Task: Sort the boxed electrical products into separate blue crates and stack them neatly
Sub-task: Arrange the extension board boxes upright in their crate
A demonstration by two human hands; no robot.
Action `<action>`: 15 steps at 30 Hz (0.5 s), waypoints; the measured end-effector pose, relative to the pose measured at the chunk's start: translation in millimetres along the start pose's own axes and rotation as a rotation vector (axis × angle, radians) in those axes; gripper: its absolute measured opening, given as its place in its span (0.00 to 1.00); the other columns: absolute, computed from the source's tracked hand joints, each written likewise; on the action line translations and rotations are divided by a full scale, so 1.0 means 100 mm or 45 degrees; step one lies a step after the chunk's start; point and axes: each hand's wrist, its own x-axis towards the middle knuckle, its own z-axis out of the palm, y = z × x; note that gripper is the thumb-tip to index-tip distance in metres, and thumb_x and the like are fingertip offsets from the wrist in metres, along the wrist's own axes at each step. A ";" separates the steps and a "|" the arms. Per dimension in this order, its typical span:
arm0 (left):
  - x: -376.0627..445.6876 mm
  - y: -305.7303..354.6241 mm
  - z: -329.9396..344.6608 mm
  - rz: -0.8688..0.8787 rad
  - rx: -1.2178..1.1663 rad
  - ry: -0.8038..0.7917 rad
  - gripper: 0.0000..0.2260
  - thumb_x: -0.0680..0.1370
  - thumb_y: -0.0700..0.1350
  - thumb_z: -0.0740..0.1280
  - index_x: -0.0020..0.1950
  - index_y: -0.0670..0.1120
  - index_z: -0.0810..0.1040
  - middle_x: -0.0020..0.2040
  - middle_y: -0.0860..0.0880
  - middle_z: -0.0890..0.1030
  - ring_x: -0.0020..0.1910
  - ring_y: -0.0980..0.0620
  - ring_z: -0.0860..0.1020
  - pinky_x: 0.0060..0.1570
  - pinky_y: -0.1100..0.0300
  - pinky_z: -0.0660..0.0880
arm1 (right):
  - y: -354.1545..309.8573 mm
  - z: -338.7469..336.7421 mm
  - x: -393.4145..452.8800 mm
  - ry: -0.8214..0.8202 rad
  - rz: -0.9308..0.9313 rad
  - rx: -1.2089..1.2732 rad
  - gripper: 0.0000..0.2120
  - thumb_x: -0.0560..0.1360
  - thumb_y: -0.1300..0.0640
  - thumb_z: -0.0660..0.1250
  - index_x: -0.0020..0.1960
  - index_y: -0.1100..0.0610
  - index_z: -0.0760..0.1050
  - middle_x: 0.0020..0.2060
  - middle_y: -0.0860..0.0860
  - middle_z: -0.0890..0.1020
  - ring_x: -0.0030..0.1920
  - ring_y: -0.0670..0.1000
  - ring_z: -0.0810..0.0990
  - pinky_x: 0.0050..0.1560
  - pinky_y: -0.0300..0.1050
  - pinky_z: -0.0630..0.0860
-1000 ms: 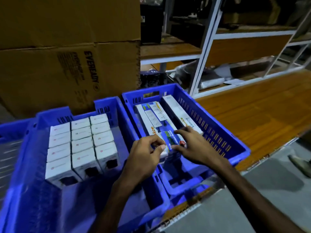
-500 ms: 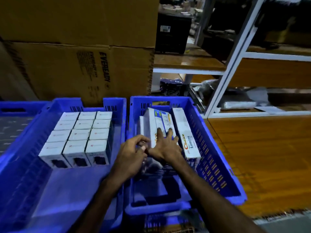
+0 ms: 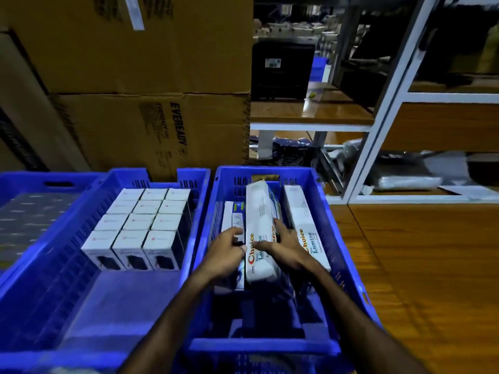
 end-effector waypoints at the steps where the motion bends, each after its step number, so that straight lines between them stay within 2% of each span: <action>1: 0.07 -0.02 0.05 -0.074 -0.113 -0.046 0.19 0.78 0.40 0.71 0.70 0.44 0.77 0.56 0.46 0.83 0.53 0.48 0.82 0.60 0.50 0.79 | 0.00 -0.02 -0.01 -0.011 -0.001 0.021 0.44 0.60 0.34 0.75 0.73 0.39 0.66 0.66 0.53 0.70 0.66 0.53 0.75 0.69 0.55 0.74; 2: 0.10 -0.03 0.10 -0.145 -0.230 -0.094 0.18 0.78 0.44 0.72 0.67 0.45 0.78 0.54 0.45 0.86 0.51 0.47 0.83 0.56 0.46 0.80 | 0.02 -0.02 -0.01 -0.025 -0.001 0.059 0.42 0.60 0.35 0.76 0.73 0.37 0.67 0.66 0.52 0.71 0.65 0.53 0.76 0.68 0.55 0.76; 4: 0.21 -0.08 0.23 -0.236 -0.404 -0.172 0.18 0.75 0.54 0.74 0.62 0.49 0.81 0.53 0.44 0.88 0.52 0.46 0.85 0.52 0.47 0.78 | 0.02 -0.04 -0.01 -0.019 0.015 0.192 0.38 0.62 0.35 0.76 0.71 0.35 0.69 0.67 0.52 0.73 0.64 0.52 0.78 0.65 0.54 0.78; 6: 0.35 -0.14 0.35 -0.267 -0.505 -0.177 0.30 0.68 0.67 0.77 0.62 0.51 0.81 0.56 0.47 0.87 0.56 0.45 0.86 0.61 0.44 0.79 | 0.03 -0.05 0.02 0.020 0.038 0.294 0.38 0.65 0.32 0.72 0.73 0.37 0.69 0.71 0.51 0.70 0.68 0.54 0.76 0.70 0.56 0.74; 7: 0.43 -0.17 0.39 -0.257 -0.539 -0.176 0.36 0.63 0.71 0.78 0.63 0.52 0.81 0.58 0.48 0.87 0.57 0.46 0.85 0.63 0.43 0.79 | 0.03 -0.05 0.02 0.032 0.051 0.334 0.35 0.67 0.31 0.69 0.72 0.37 0.71 0.72 0.51 0.70 0.70 0.54 0.75 0.73 0.55 0.71; 8: 0.44 -0.14 0.41 -0.254 -0.550 -0.150 0.38 0.61 0.73 0.78 0.64 0.53 0.80 0.58 0.50 0.87 0.57 0.47 0.85 0.62 0.43 0.80 | 0.00 -0.06 0.00 0.047 0.028 0.379 0.27 0.70 0.31 0.67 0.67 0.36 0.76 0.72 0.53 0.72 0.70 0.53 0.75 0.73 0.53 0.71; 9: 0.40 -0.07 0.39 -0.242 -0.542 -0.125 0.37 0.61 0.72 0.79 0.63 0.54 0.79 0.57 0.52 0.87 0.56 0.48 0.86 0.60 0.44 0.80 | -0.01 -0.06 -0.01 0.055 0.017 0.431 0.17 0.75 0.33 0.65 0.60 0.36 0.81 0.70 0.53 0.75 0.67 0.50 0.78 0.70 0.50 0.73; 10: 0.37 -0.02 0.37 -0.232 -0.526 -0.103 0.34 0.62 0.69 0.79 0.63 0.54 0.78 0.55 0.54 0.87 0.55 0.50 0.86 0.59 0.45 0.81 | -0.03 -0.06 -0.03 0.051 -0.003 0.494 0.11 0.79 0.38 0.64 0.53 0.38 0.83 0.66 0.51 0.80 0.62 0.46 0.82 0.65 0.44 0.76; 12: 0.30 0.06 0.35 -0.207 -0.541 -0.072 0.31 0.62 0.61 0.81 0.61 0.53 0.78 0.52 0.54 0.88 0.52 0.50 0.87 0.57 0.45 0.82 | -0.07 -0.08 -0.09 0.022 -0.015 0.609 0.15 0.83 0.42 0.62 0.52 0.45 0.86 0.56 0.49 0.86 0.55 0.45 0.86 0.57 0.41 0.80; 14: 0.26 0.08 0.35 -0.213 -0.539 -0.004 0.31 0.59 0.56 0.80 0.60 0.52 0.78 0.50 0.51 0.88 0.48 0.48 0.87 0.54 0.45 0.84 | -0.13 -0.11 -0.15 -0.008 -0.029 0.645 0.20 0.83 0.39 0.61 0.56 0.50 0.86 0.53 0.51 0.88 0.55 0.49 0.87 0.58 0.47 0.81; 15: 0.26 0.07 0.33 -0.214 -0.545 0.024 0.30 0.59 0.55 0.79 0.59 0.52 0.78 0.49 0.50 0.88 0.47 0.48 0.87 0.52 0.45 0.84 | -0.18 -0.13 -0.21 -0.025 -0.048 0.616 0.20 0.83 0.39 0.60 0.55 0.50 0.86 0.52 0.49 0.88 0.55 0.48 0.87 0.57 0.44 0.81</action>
